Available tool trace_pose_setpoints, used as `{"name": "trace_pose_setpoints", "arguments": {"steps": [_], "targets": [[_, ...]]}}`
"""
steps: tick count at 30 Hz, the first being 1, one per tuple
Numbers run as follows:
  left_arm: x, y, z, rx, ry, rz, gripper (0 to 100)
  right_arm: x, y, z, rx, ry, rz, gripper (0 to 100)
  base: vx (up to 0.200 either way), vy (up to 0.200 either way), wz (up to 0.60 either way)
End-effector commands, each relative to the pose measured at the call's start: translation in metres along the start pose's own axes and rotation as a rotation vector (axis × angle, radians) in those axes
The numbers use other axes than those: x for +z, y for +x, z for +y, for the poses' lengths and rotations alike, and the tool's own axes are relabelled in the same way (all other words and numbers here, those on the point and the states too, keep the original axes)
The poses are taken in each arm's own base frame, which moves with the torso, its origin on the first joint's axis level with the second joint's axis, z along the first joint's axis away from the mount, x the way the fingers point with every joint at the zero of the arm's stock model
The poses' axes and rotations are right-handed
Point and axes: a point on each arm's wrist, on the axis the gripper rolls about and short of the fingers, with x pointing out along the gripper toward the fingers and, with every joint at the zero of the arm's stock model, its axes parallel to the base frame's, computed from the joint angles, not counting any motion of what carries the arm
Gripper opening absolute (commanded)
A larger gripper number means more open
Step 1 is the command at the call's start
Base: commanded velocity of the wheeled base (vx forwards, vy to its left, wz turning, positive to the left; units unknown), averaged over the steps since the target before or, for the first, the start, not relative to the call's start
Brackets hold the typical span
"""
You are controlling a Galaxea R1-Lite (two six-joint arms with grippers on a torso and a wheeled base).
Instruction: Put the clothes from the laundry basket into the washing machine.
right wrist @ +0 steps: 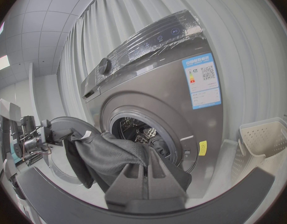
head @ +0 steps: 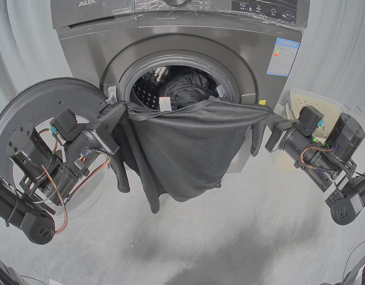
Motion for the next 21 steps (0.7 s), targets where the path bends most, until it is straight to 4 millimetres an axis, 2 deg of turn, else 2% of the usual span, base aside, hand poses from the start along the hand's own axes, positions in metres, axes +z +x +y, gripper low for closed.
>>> {"name": "trace_pose_setpoints", "arguments": {"steps": [1,5,8,14,21], "targets": [[0.011,-0.011,-0.005,-0.027,0.002,-0.020,0,0.014,0.003,0.002,-0.012,0.002,-0.058,0,0.000,0.000,0.00],[0.021,-0.014,-0.011,-0.051,0.003,-0.048,0,0.026,0.004,0.006,-0.008,0.006,-0.104,0,0.000,0.000,0.00],[0.021,-0.016,-0.020,-0.081,-0.004,-0.046,0,0.033,0.005,0.006,-0.007,0.006,-0.132,0,0.000,0.000,0.00],[0.021,-0.014,-0.024,-0.097,-0.006,-0.048,0,0.046,0.001,0.007,-0.010,0.008,-0.168,0,0.000,0.000,0.00],[0.023,-0.013,-0.025,-0.099,-0.006,-0.057,0,0.049,0.002,0.007,-0.013,0.008,-0.179,0,0.000,0.000,0.00]]}}
